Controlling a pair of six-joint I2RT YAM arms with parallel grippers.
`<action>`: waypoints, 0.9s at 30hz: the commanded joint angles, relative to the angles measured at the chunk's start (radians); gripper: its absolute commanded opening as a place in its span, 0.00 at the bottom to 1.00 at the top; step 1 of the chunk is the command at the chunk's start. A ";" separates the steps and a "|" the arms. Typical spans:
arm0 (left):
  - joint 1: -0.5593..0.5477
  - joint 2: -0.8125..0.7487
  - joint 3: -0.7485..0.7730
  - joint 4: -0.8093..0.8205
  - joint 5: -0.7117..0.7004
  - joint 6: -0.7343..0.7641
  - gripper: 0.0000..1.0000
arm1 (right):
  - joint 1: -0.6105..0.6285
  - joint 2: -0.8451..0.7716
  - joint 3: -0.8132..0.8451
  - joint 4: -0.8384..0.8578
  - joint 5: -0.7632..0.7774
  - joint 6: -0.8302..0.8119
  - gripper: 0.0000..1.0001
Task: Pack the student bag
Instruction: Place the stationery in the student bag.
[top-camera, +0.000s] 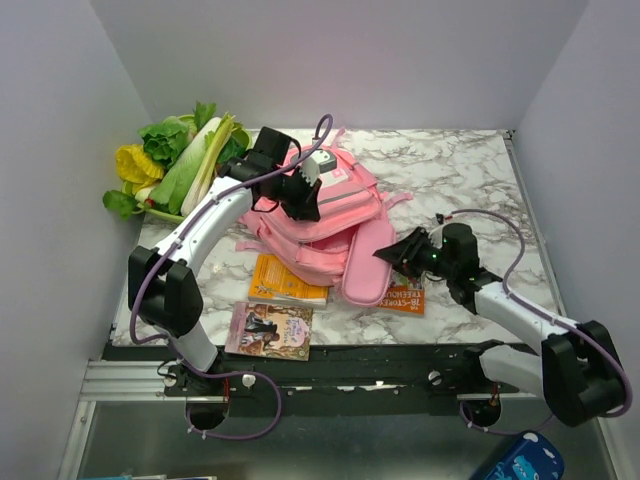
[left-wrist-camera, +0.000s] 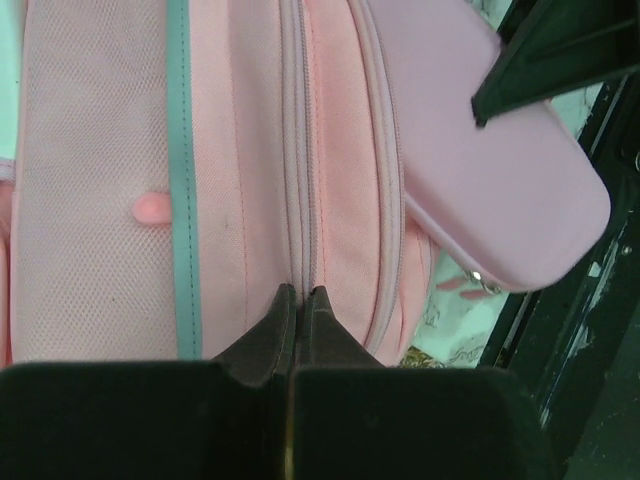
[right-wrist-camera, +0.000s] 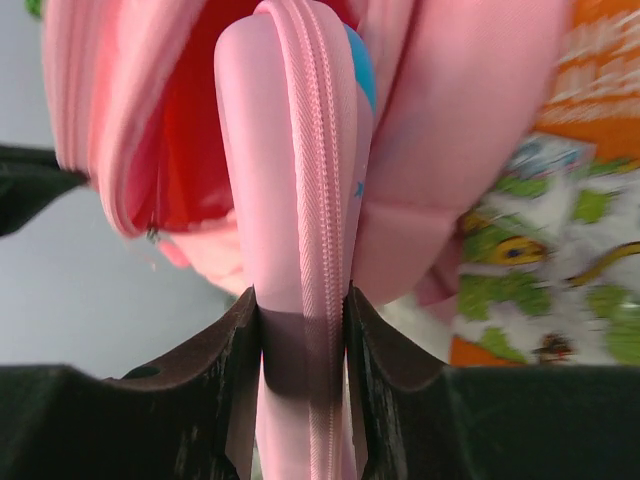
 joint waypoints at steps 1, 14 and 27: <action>-0.019 -0.103 -0.004 0.170 0.134 -0.053 0.00 | 0.037 0.094 0.051 0.101 -0.202 0.110 0.17; -0.019 -0.098 -0.007 -0.052 0.260 0.135 0.00 | 0.039 0.373 0.330 0.139 -0.039 0.161 0.15; -0.019 -0.083 0.005 -0.097 0.284 0.159 0.00 | 0.233 0.587 0.581 0.046 0.334 0.146 0.18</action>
